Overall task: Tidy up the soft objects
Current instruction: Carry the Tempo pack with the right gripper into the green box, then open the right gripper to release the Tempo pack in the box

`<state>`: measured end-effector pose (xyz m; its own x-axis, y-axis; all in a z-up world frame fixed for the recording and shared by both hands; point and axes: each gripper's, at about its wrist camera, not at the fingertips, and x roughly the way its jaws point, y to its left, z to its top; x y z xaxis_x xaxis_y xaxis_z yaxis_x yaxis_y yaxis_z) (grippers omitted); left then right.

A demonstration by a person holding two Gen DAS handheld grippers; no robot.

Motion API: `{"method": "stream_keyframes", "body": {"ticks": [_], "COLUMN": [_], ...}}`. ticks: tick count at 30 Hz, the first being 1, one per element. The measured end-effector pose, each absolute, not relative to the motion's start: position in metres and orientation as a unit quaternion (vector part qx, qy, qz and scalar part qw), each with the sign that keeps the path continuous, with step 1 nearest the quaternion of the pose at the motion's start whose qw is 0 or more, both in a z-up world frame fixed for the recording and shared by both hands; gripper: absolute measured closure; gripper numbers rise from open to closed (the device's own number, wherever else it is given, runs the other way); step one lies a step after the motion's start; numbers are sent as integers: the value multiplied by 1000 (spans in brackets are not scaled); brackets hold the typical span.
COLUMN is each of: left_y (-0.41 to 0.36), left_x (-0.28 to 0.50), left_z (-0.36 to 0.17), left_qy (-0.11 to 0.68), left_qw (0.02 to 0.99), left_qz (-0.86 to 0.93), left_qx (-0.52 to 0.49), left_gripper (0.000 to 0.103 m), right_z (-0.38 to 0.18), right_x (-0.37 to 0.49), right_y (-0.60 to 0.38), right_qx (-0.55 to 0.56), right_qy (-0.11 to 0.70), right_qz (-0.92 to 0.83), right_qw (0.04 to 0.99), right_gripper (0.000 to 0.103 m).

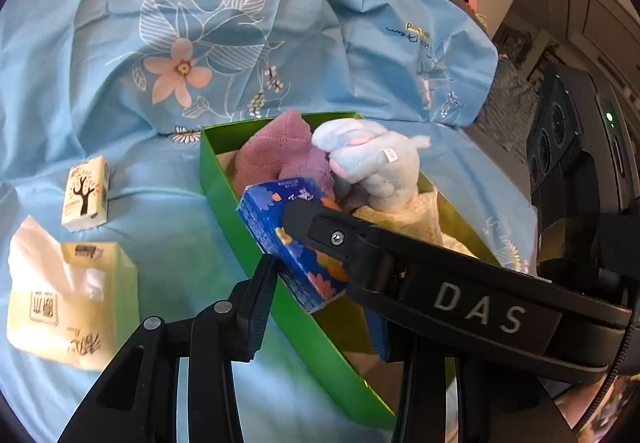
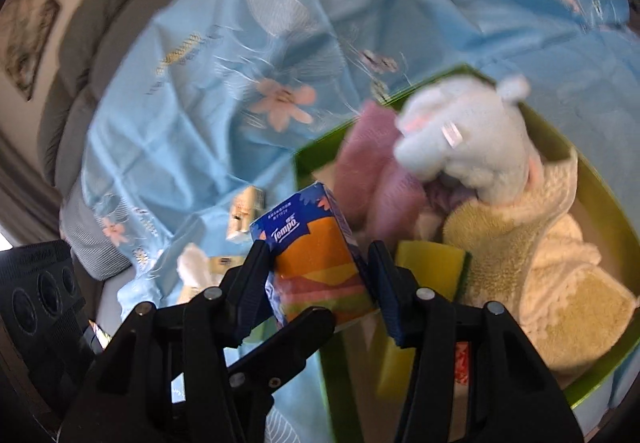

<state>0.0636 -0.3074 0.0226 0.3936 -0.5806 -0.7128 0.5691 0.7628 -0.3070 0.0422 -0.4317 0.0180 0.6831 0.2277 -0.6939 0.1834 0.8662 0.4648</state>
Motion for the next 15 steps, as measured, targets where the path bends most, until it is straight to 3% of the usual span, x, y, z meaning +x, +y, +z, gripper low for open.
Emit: {"method": "stream_keyframes", "body": {"ticks": [15], "left_y": [-318], "left_x": [59], "left_z": [22], "left_qy": [433], "left_qw": [838], "left_qz": [-332], "left_qx": [16], "left_gripper": [61], "right_z": [14], "right_x": [38], "right_y": [-441], "right_qx": [261], "right_qy": [388], "right_qz": [-24], "right_qw": [884], "right_gripper": [56]}}
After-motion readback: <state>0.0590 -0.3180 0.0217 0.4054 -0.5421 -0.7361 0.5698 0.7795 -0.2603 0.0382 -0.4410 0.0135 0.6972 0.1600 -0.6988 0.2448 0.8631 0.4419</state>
